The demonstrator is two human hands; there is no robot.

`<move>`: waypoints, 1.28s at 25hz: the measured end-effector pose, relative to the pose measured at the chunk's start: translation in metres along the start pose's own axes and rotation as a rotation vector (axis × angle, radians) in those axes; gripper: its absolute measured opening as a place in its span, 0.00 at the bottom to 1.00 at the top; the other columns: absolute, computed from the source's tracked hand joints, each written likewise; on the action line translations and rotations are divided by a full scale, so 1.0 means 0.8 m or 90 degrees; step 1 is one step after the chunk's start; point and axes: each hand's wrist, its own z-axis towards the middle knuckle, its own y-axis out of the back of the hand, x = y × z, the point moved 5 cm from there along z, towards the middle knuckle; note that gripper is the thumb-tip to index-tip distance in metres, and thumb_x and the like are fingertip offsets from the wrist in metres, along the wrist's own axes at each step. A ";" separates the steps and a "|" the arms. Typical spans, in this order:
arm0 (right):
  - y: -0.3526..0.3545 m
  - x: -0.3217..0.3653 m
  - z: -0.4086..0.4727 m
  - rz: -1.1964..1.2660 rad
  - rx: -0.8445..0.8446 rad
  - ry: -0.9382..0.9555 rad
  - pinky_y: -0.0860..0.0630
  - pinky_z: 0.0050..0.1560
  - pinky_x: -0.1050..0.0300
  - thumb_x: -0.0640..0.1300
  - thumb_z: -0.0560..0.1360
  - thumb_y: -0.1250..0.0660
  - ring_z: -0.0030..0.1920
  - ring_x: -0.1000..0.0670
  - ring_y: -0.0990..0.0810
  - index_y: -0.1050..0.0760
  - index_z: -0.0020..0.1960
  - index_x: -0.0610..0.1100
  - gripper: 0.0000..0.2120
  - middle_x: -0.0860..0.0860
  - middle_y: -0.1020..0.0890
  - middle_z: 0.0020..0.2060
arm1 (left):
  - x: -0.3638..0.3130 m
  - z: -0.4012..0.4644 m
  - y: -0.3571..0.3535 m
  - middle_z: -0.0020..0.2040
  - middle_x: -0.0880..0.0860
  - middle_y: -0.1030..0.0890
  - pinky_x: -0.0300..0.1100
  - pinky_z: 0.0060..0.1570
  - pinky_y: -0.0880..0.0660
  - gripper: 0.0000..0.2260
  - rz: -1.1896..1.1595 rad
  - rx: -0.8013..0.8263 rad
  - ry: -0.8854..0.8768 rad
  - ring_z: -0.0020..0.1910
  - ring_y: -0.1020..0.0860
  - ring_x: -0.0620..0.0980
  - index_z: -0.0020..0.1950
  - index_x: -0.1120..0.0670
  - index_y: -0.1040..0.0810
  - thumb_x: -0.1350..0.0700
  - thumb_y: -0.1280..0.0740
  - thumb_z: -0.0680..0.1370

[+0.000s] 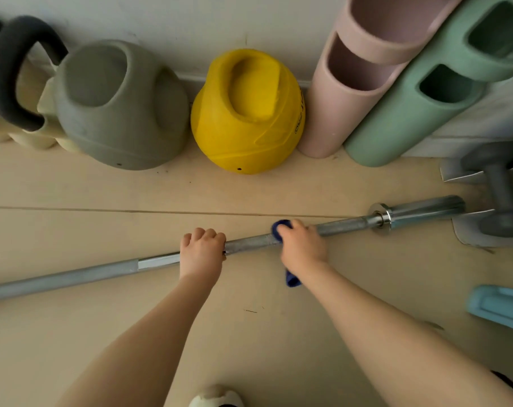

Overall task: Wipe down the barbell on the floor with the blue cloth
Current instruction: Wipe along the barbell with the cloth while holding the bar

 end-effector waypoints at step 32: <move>0.017 0.028 0.038 -0.021 -0.071 -0.063 0.29 0.44 0.52 0.37 0.76 0.41 0.57 0.40 0.29 0.30 0.62 0.50 0.17 0.46 0.32 0.65 | 0.015 0.043 0.021 0.58 0.52 0.24 0.45 0.59 0.36 0.11 -0.121 -0.034 0.056 0.63 0.33 0.55 0.60 0.52 0.24 0.59 0.40 0.79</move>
